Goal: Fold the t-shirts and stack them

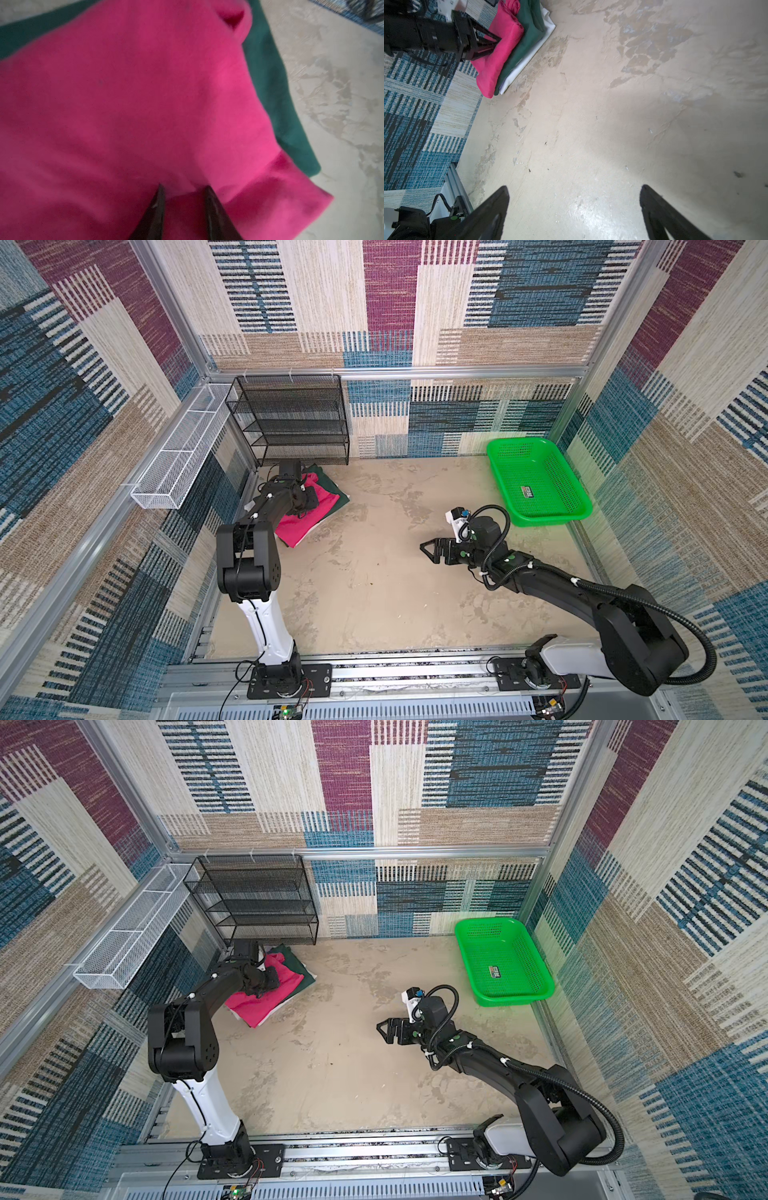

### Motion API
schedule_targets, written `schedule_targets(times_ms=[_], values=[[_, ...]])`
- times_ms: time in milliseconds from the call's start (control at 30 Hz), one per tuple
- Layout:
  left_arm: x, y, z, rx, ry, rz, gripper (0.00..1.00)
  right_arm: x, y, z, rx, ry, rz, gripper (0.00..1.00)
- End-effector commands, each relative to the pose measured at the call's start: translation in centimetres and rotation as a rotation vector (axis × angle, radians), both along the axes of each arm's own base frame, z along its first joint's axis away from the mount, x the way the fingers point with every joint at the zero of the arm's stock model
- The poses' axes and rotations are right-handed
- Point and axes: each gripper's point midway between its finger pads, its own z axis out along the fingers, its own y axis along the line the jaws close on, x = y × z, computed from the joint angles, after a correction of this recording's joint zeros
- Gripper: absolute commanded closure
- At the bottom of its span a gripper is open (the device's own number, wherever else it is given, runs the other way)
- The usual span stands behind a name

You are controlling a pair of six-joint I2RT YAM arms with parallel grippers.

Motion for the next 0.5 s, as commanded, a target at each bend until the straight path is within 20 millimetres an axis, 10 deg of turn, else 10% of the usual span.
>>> schedule_targets(times_ms=[0, 233, 400, 467], values=[[-0.2, -0.6, -0.4, -0.036, 0.007, -0.007, 0.65, 0.6, -0.2, 0.9, 0.008, -0.027, -0.016, 0.01], [0.2, -1.9, 7.0, -0.067, -0.217, -0.091, 0.57, 1.3, -1.5, 1.3, 0.003, -0.042, -0.054, 0.01], [-7.4, -2.0, 9.6, -0.077, -0.301, -0.059, 0.40, 1.9, -7.0, 1.4, 0.004, -0.062, -0.246, 0.02], [-11.5, -1.2, 8.7, -0.052, -0.318, -0.005, 0.12, 2.2, -10.1, 1.6, -0.049, -0.091, -0.393, 0.02]])
